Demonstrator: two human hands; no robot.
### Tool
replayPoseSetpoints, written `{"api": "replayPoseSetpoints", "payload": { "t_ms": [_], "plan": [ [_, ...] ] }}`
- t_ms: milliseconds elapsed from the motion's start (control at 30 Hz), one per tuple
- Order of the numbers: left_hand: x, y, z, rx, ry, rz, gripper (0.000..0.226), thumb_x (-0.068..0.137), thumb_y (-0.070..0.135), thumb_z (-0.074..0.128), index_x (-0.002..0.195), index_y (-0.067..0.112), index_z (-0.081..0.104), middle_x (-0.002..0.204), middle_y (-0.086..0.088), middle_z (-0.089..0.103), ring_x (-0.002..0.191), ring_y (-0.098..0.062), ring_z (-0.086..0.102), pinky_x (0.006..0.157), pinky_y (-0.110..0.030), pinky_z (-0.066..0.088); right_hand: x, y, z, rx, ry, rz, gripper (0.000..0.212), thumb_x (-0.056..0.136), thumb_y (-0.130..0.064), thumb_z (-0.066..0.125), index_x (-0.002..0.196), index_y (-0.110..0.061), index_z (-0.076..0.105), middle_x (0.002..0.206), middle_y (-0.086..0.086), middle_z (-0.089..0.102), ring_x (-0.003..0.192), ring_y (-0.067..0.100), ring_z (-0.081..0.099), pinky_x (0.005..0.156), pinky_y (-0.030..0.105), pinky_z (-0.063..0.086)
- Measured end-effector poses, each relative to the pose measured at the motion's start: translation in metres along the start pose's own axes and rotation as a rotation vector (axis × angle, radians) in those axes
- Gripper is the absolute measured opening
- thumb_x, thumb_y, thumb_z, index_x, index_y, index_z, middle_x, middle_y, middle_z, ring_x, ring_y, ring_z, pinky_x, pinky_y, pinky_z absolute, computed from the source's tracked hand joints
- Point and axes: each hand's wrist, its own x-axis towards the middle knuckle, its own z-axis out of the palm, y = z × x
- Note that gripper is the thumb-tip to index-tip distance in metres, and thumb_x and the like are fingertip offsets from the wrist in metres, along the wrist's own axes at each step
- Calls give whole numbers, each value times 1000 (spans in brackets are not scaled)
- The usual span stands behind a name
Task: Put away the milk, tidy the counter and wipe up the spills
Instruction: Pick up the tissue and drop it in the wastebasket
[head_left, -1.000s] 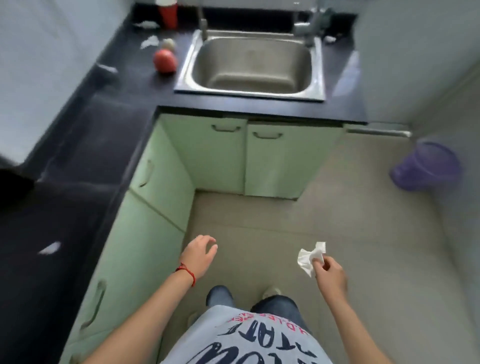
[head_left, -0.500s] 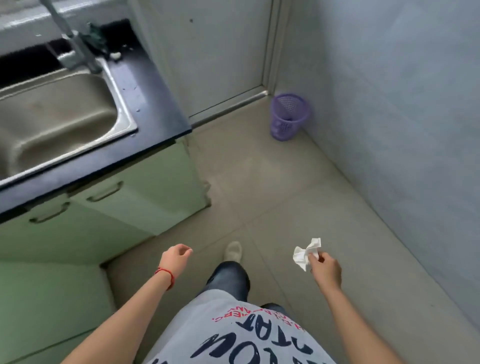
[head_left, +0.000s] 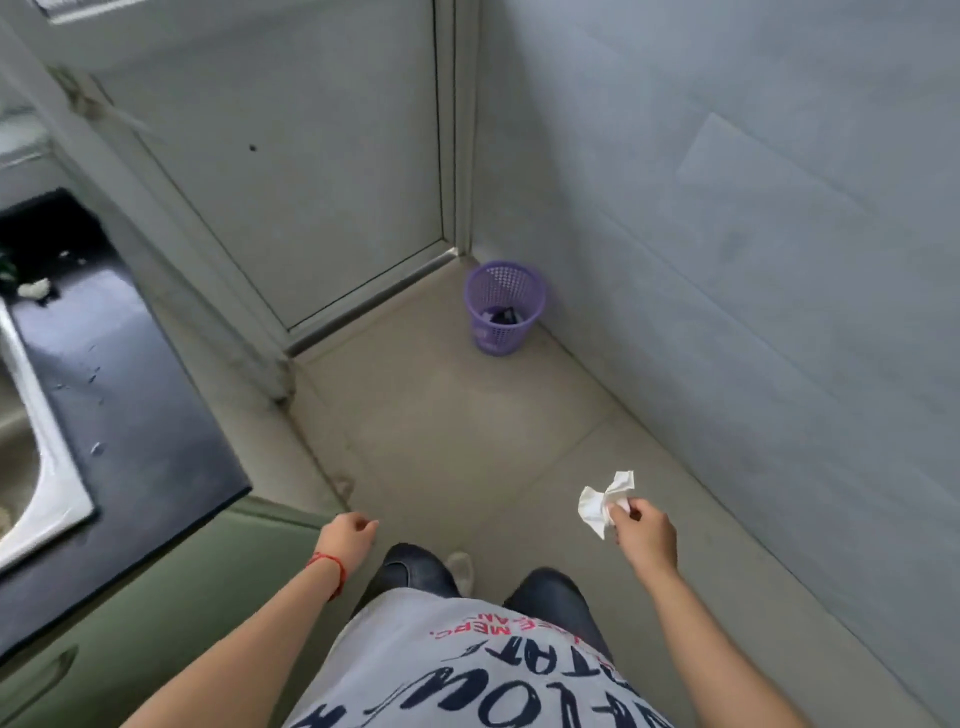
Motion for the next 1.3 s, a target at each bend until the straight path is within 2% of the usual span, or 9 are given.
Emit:
{"api": "replayPoseSetpoints", "payload": {
  "t_ms": [133,233,400,600,767,967,1100,1200,1300],
  "plan": [
    [41,100,-14,-38,-11,115,26,90,20,49,67,13,58,77,-12,66,79,-27,60,70,-27,43,49,-17,-13,11,15,63,19,82,-18,58,69,-3,59,71,18,63,70,32,54,57,31,34],
    [76,166,-22,-87,4,163,24,90,20,48,71,13,59,69,-4,61,74,-21,55,69,-23,37,94,-31,-18,-12,-2,88,21,82,-17,58,66,-4,58,70,17,63,71,33,54,55,31,33],
    [126,238,-32,-201,56,128,26,91,20,48,67,15,59,72,-6,63,77,-22,58,72,-25,40,178,-78,-33,-29,-36,57,21,83,-17,57,72,1,60,74,19,66,73,34,56,53,27,33],
    [150,274,-41,-301,125,10,24,90,20,50,69,14,62,71,-7,64,76,-23,59,76,-32,45,259,-151,-51,-74,-139,-22,20,82,-16,57,63,-8,56,65,12,61,66,31,54,55,30,35],
    [161,276,-41,-388,147,-75,17,91,19,50,80,14,63,73,-6,65,75,-22,60,83,-36,50,313,-204,-38,-125,-205,-67,18,80,-21,55,74,-6,62,75,16,67,74,36,63,65,37,49],
    [194,280,-50,-422,132,-157,18,92,17,49,93,9,65,79,-10,66,76,-23,61,81,-33,47,342,-261,-11,-122,-233,-92,13,79,-18,57,73,-7,60,79,17,68,77,36,64,66,35,48],
    [226,296,-66,-408,103,-165,17,91,18,50,86,11,64,68,-2,64,71,-22,59,75,-30,45,361,-310,8,-98,-237,-127,9,80,-15,56,75,-10,61,81,17,68,79,36,63,64,33,45],
    [251,314,-80,-399,95,-149,19,91,17,50,76,16,61,67,1,63,72,-22,60,76,-31,45,385,-355,27,-84,-219,-177,16,81,-15,57,88,-5,66,90,20,70,85,36,65,72,35,49],
    [272,332,-89,-384,71,-140,16,91,16,49,83,13,63,66,3,62,71,-22,60,76,-30,45,410,-393,49,-88,-206,-198,22,81,-17,57,94,-2,67,96,21,69,90,37,64,77,37,49]
  ]
}}
